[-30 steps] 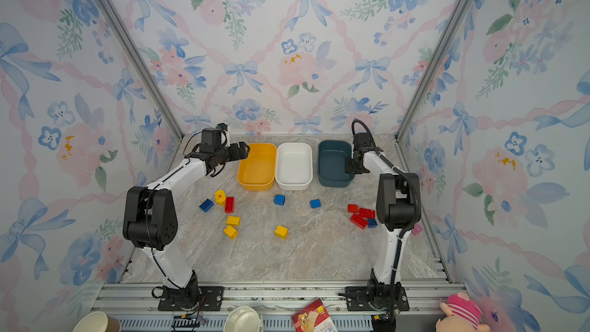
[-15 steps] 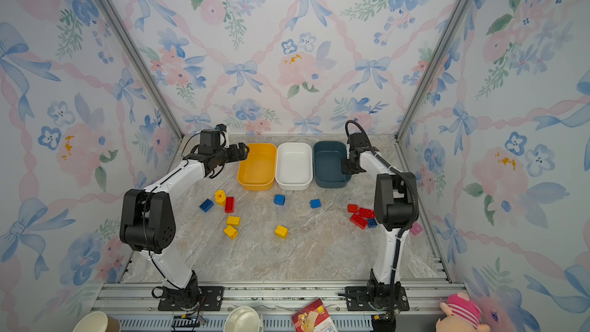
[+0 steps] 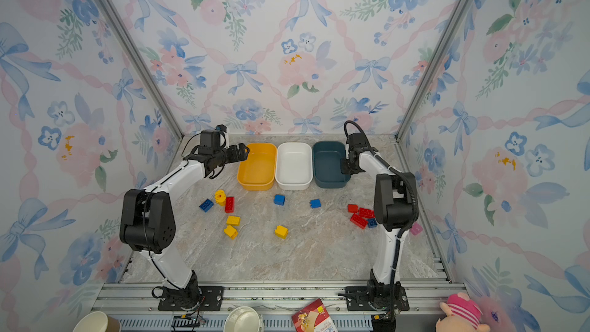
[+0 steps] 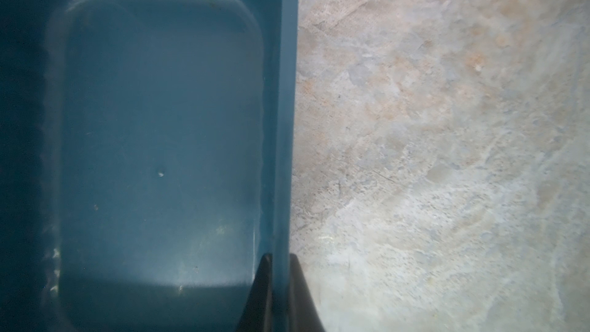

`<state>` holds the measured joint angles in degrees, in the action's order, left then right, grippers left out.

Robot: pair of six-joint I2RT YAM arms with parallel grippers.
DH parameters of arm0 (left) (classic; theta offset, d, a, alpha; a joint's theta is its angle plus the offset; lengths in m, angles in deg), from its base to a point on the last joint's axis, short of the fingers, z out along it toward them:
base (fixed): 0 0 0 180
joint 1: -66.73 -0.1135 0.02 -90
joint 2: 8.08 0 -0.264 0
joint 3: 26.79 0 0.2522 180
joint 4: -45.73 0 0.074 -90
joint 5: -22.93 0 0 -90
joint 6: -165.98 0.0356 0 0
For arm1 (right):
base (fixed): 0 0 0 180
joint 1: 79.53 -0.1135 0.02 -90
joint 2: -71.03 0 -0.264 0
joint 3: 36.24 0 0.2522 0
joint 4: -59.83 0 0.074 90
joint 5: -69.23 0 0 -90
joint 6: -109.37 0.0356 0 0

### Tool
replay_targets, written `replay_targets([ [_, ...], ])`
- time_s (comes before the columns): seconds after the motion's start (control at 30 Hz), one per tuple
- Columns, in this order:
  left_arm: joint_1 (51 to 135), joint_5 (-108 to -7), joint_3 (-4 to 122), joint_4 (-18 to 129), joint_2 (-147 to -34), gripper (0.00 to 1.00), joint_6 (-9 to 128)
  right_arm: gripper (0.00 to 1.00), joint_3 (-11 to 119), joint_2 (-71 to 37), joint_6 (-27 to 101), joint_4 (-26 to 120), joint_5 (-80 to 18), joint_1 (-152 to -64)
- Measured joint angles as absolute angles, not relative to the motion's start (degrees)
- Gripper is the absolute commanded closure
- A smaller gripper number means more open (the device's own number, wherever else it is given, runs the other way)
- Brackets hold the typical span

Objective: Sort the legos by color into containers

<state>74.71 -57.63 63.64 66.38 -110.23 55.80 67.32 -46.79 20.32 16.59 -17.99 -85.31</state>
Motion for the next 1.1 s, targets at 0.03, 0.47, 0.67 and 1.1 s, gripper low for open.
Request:
replay_targets([
  [0.03,74.71,-57.63,63.62,66.41,-110.23,0.03,55.80,0.99,67.26,-46.73,20.37,16.59,-17.96,-85.40],
  [0.47,74.71,-57.61,62.00,66.36,-108.90,0.02,55.78,0.45,65.12,-43.82,21.59,15.17,-17.53,-85.75],
  [0.67,74.71,-57.59,59.92,65.34,-106.19,0.02,54.90,0.34,64.72,-37.88,23.89,13.12,-17.81,-85.18],
  [1.1,75.02,-57.53,48.45,62.91,-96.51,0.02,51.82,0.10,45.82,-19.25,30.18,1.86,-18.88,-79.56],
])
